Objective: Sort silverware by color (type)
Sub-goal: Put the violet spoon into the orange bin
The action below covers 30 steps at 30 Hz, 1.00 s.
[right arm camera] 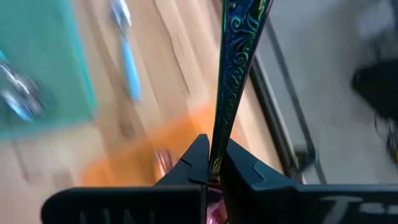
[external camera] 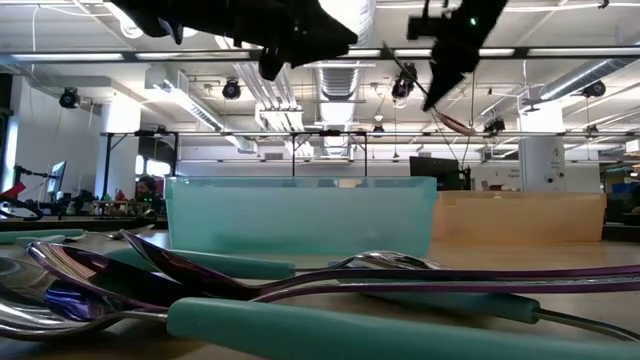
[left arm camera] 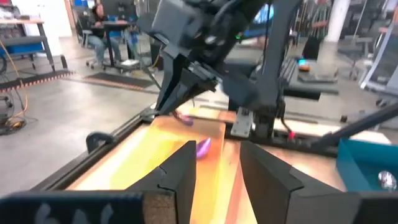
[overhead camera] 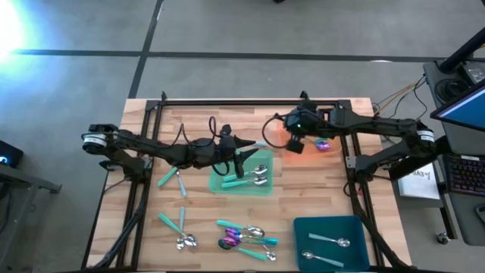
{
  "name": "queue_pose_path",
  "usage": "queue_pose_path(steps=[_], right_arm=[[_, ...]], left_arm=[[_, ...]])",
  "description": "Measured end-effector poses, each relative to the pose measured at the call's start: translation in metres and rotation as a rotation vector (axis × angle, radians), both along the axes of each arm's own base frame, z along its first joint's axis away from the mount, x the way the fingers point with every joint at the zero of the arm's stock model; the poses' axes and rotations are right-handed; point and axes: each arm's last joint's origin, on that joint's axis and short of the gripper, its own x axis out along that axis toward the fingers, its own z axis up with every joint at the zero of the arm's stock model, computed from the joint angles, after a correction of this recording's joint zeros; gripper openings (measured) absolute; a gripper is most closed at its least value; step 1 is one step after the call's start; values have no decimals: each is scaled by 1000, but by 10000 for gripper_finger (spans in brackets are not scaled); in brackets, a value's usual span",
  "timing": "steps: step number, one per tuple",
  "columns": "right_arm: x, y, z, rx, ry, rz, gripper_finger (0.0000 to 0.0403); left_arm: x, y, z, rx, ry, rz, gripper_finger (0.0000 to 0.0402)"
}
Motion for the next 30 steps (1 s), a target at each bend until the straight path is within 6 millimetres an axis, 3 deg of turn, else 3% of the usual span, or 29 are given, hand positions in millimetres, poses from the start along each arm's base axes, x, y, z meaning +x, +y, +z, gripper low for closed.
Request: queue_pose_path(steps=[7, 14, 23, 30], right_arm=[[-22, -29, -43, 55, 128, -163, 10], [-33, -39, -76, 81, 159, -213, 11], [-41, -35, -95, 107, 208, -236, 12], [-42, -35, -101, 105, 201, -238, 13]], left_arm=[[-7, 1, -1, -31, 84, 11, 107], [-15, 1, -5, -134, 285, 43, 107], [-20, 2, 1, -167, 514, 82, 107], [-21, 2, 1, -184, 537, 92, 107]])
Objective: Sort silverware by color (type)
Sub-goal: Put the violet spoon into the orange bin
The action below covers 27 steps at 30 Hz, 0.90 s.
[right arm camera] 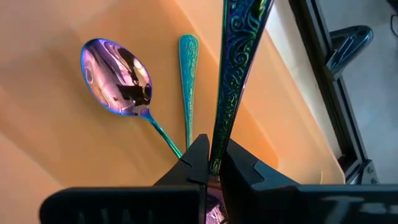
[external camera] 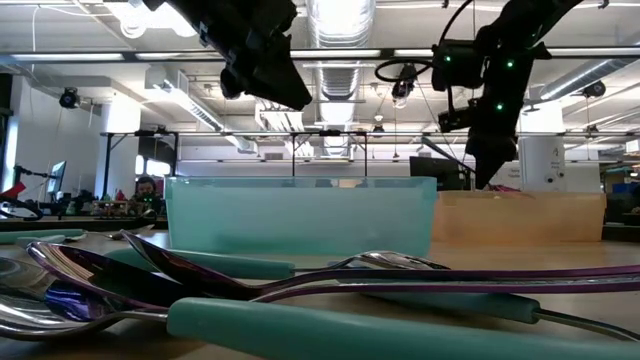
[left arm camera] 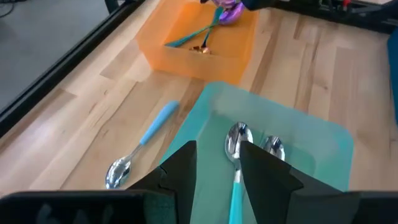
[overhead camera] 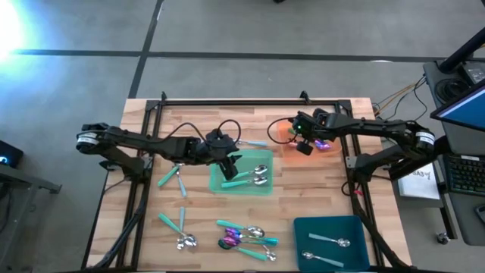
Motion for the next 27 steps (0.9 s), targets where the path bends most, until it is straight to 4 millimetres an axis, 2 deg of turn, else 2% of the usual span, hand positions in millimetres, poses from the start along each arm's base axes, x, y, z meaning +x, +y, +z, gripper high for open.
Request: queue_pose_path(steps=[17, 27], right_arm=[[2, -1, 0, -3, -15, 11, 13], [1, 0, 0, 2, -24, -13, 13]], left_arm=[[-4, 14, -5, -9, 59, 54, 107], [-4, 15, -5, -9, 59, 56, 107]])
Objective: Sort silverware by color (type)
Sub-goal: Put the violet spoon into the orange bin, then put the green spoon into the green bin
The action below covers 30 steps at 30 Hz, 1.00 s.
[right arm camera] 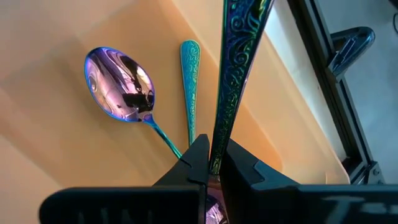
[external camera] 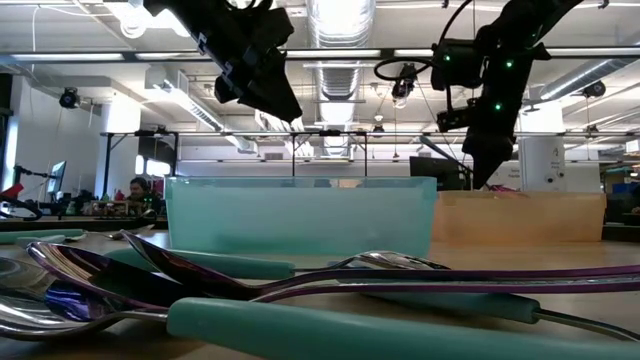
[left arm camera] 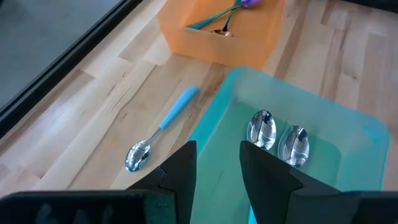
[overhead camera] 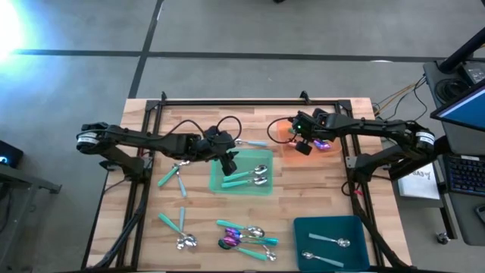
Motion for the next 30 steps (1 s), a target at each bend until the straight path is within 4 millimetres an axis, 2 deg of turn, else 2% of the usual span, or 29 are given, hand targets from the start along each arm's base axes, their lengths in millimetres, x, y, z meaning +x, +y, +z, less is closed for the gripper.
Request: queue_pose_path(steps=[14, 23, 27, 30], right_arm=[[-1, 3, -3, 82, -21, 4, 17], [-1, 3, -3, 80, -20, 7, 97], [-1, 3, -3, 83, -33, -17, 124], [-1, 3, -3, 85, -40, -30, 128]], left_arm=[[-2, 0, -2, -7, 22, 8, 107], [-10, 1, -9, -72, 98, 79, 107], [-22, 0, -18, -137, 230, 142, 107], [-37, -2, -25, -215, 363, 225, 107]])
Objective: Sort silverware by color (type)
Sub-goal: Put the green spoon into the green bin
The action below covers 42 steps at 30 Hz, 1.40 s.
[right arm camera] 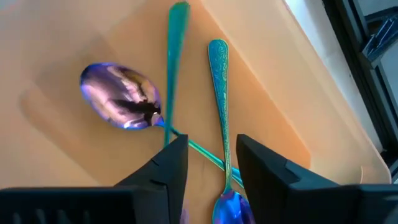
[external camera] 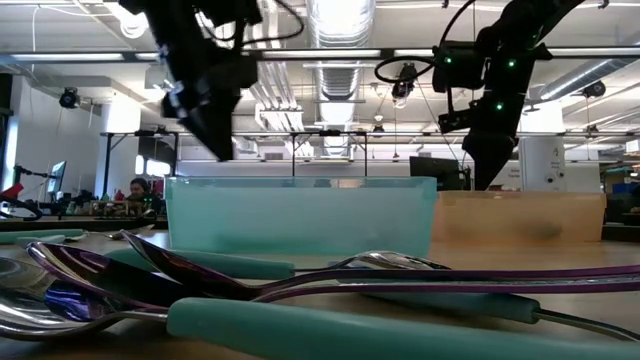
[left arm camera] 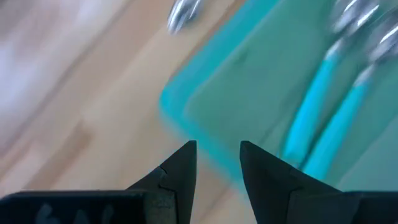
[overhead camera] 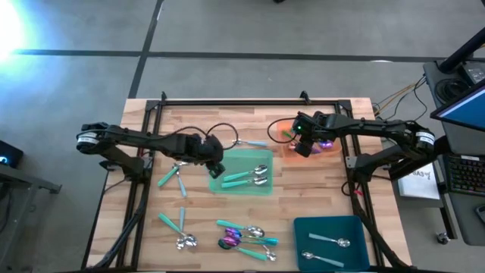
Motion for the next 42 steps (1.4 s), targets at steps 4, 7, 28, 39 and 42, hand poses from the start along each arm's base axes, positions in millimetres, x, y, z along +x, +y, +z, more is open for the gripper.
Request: queue_pose_path(steps=[4, 7, 28, 39, 42], right_arm=[[1, -1, 3, -4, -10, 1, 124], [2, -1, 7, -11, -24, 2, 120], [4, -2, 12, -19, -37, 8, 107], [4, -1, 12, -16, -43, -3, 107], [4, -1, 12, -17, -43, -3, 103]], left_arm=[[-19, -8, -5, -48, 172, 89, 107], [-32, -15, -7, -72, 281, 122, 107], [-99, -28, -73, -246, 685, 253, 107], [-102, -26, -88, -242, 614, 271, 107], [-107, -25, -97, -242, 596, 303, 107]])
